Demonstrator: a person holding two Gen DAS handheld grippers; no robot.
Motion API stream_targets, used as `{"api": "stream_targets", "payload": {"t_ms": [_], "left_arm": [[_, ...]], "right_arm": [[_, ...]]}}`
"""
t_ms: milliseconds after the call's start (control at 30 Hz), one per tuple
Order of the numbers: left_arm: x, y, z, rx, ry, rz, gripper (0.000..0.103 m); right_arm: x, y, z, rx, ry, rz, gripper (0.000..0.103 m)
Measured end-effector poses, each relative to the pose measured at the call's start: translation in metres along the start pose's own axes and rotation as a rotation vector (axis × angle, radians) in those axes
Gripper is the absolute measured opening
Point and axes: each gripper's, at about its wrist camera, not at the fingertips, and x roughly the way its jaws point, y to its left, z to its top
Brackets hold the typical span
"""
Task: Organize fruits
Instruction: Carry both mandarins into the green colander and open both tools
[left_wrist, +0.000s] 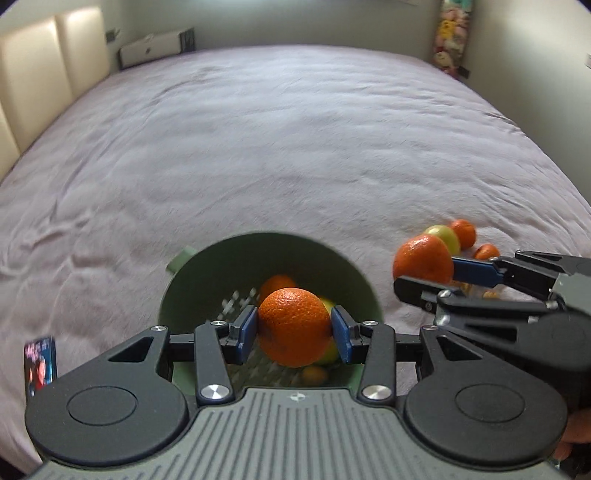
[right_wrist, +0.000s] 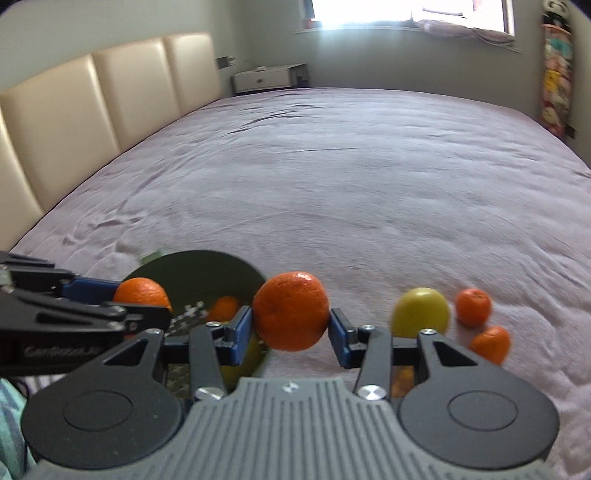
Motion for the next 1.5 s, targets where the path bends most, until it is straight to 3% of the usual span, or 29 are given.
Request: {"api": "stream_targets", "payload": {"t_ms": [233,700,1000,1500], "left_arm": [[0.007,0.032,-0.007,-0.057,0.048,0.044,0.049],[0.032,0.035,-0.013,0.006,0.151,0.096,0.049],[0.053,0.026,-0.017,0.045,0.212,0.089,0.049],[0.065,0.024,-0.023,0.040,0.254,0.082,0.054]], "right_arm": [[0.025,0.029,-0.005,-0.090,0.104,0.070,0.042],[0.063,0.067,-0.014,-0.205,0.270,0.206,0.042],[0.085,0.062,-0.022,-0.189,0.346,0.185,0.043],[0.087,0.057,-0.027,-0.187,0.358,0.200,0.044]]}}
